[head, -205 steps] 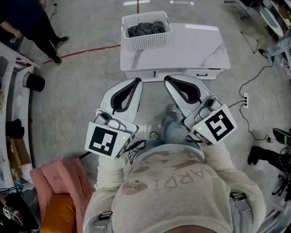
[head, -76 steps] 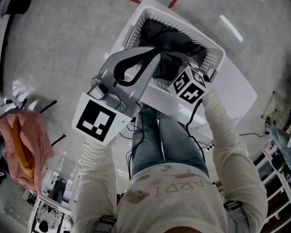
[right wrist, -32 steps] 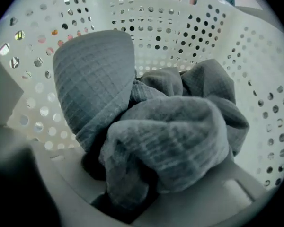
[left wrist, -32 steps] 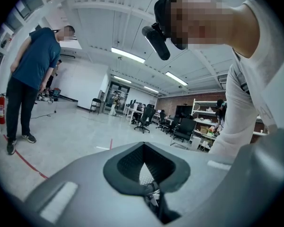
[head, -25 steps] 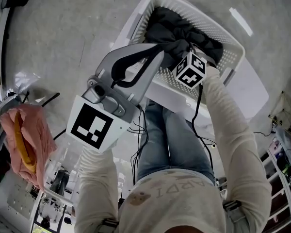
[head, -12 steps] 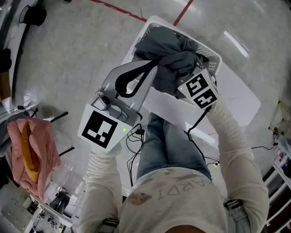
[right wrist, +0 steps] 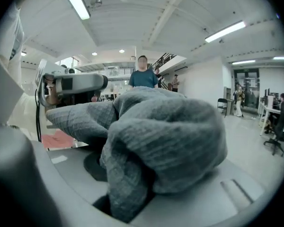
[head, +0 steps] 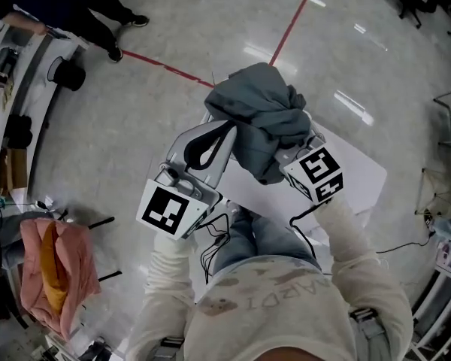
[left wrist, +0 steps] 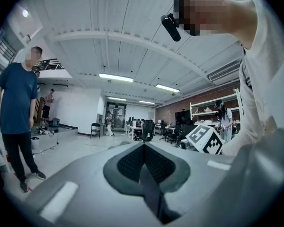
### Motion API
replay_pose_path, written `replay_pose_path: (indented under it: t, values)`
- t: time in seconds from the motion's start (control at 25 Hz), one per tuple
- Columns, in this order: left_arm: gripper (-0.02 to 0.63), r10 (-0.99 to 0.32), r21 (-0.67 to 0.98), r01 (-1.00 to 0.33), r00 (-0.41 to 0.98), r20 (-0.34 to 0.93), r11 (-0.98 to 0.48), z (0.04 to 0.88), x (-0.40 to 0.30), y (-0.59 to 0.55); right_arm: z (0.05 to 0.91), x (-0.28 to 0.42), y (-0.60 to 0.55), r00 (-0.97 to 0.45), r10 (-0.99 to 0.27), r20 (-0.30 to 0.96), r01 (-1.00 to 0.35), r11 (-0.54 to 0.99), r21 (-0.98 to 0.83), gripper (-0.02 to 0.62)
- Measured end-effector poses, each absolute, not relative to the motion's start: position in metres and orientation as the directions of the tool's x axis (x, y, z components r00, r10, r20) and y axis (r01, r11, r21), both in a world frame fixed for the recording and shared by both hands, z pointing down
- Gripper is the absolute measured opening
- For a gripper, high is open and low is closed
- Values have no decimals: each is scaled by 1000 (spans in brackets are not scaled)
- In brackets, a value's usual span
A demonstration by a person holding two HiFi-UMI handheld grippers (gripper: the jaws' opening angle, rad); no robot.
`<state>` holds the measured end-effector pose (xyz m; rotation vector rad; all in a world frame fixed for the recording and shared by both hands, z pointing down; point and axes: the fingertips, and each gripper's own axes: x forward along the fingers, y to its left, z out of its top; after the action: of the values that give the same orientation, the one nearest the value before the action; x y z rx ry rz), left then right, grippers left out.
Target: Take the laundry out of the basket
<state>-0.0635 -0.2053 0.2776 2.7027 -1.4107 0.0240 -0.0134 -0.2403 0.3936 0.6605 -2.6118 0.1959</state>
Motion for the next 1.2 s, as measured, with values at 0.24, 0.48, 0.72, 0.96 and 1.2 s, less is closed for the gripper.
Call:
replay_pose_path:
  t: [0.24, 0.48, 0.72, 0.96, 1.2]
  values:
    - [0, -829, 55, -828, 560, 12, -558, 231, -59, -188, 313, 12, -223, -804, -511, 304, -545, 838, -34, 206]
    - [0, -807, -1, -807, 591, -1, -591, 202, -38, -173, 245, 41, -206, -810, -563, 164, -574, 818, -32, 206]
    - [0, -793, -27, -794, 608, -26, -608, 183, -25, -159, 198, 62, -190, -810, -583, 63, -586, 810, -22, 207]
    - [0, -801, -11, -804, 594, -71, -595, 173, -24, -149, 176, 75, -180, -790, -613, -19, -610, 788, -78, 210]
    - [0, -799, -4, -802, 595, -84, -597, 165, -22, -148, 172, 78, -180, -782, -622, -31, -617, 780, -101, 215]
